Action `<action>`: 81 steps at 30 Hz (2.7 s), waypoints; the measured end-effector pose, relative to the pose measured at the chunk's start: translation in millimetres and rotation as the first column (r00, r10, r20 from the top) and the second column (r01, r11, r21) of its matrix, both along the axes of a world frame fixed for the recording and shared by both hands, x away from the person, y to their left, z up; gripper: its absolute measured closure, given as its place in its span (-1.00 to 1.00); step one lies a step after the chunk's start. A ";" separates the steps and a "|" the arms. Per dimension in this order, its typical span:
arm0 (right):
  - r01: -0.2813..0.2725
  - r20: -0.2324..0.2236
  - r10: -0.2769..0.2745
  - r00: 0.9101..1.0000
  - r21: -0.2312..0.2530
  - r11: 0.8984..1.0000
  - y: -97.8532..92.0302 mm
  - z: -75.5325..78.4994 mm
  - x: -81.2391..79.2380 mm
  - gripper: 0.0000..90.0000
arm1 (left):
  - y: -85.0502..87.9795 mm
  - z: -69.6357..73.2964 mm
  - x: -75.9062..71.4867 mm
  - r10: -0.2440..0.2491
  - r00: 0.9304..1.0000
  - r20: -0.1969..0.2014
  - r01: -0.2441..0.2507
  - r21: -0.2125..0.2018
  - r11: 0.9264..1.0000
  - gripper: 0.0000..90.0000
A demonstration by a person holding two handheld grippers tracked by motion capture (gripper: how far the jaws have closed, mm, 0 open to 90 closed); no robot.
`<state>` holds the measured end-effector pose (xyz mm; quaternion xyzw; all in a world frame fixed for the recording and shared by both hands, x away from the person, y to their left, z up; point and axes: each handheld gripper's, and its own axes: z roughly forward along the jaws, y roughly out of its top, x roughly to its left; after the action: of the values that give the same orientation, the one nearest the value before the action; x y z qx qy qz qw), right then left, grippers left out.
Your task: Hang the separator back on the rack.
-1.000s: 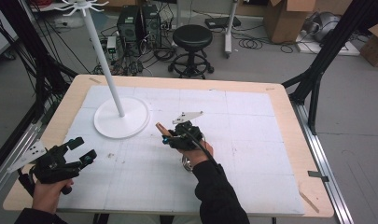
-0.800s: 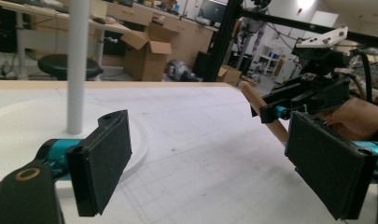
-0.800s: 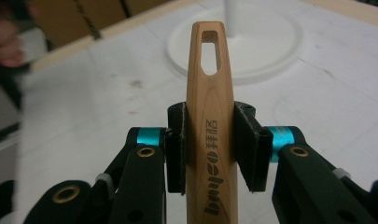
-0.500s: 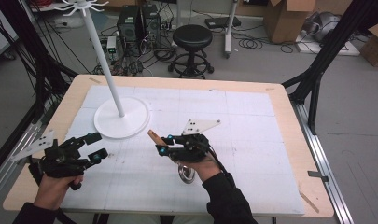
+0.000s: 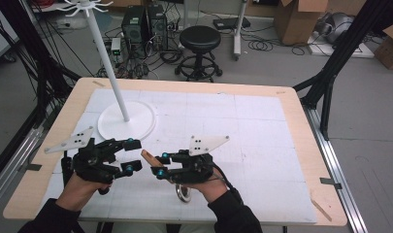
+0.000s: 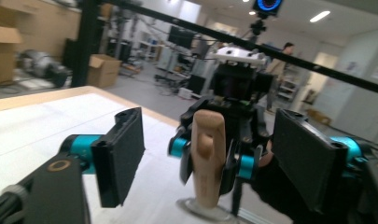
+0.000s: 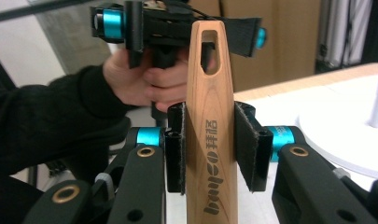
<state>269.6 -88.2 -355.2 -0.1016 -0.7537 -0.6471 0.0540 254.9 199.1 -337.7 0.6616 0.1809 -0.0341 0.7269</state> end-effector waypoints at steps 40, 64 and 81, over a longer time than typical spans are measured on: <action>0.094 0.004 -0.095 0.996 0.038 0.995 1.0 -3.5 -21.3 -0.35 | -19.9 31.7 -18.7 0.080 0.982 0.173 -0.106 0.144 0.984 0.56; 0.338 0.132 -0.325 0.936 -0.088 0.937 19.5 -11.1 -35.5 0.31 | -46.7 31.1 -31.3 0.290 0.942 0.171 -0.315 0.143 0.938 0.56; 0.239 0.067 -0.234 0.970 -0.086 0.967 12.0 -11.8 -30.2 0.56 | -33.3 28.3 -20.4 0.127 0.990 0.053 -0.130 0.050 0.990 -0.21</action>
<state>239.4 -76.2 -367.0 -0.1749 -0.7668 -0.6156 -0.0496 234.5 165.8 -309.5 0.6685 0.2057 0.0341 0.7139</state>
